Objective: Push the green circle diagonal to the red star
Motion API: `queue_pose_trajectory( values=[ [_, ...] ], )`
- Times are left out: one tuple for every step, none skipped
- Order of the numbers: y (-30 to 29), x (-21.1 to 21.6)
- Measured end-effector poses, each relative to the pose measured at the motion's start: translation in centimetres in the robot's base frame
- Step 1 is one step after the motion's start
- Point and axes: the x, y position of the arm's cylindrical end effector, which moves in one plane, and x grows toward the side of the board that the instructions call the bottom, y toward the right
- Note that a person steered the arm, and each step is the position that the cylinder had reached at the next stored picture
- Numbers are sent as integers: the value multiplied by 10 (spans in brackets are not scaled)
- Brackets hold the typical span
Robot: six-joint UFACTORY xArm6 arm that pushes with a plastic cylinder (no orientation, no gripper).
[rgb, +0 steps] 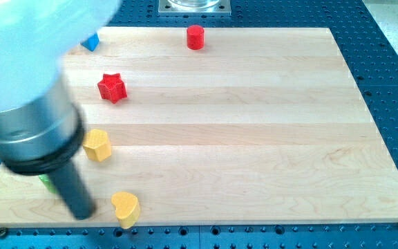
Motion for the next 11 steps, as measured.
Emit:
queue_pose_trajectory(
  values=[
    [-53, -17],
    [-59, -42],
    [11, -53],
    [100, -71],
    [182, -80],
    [183, -80],
    [175, -46],
    [207, -48],
    [263, -105],
    [270, -103],
    [278, -80]
  ],
)
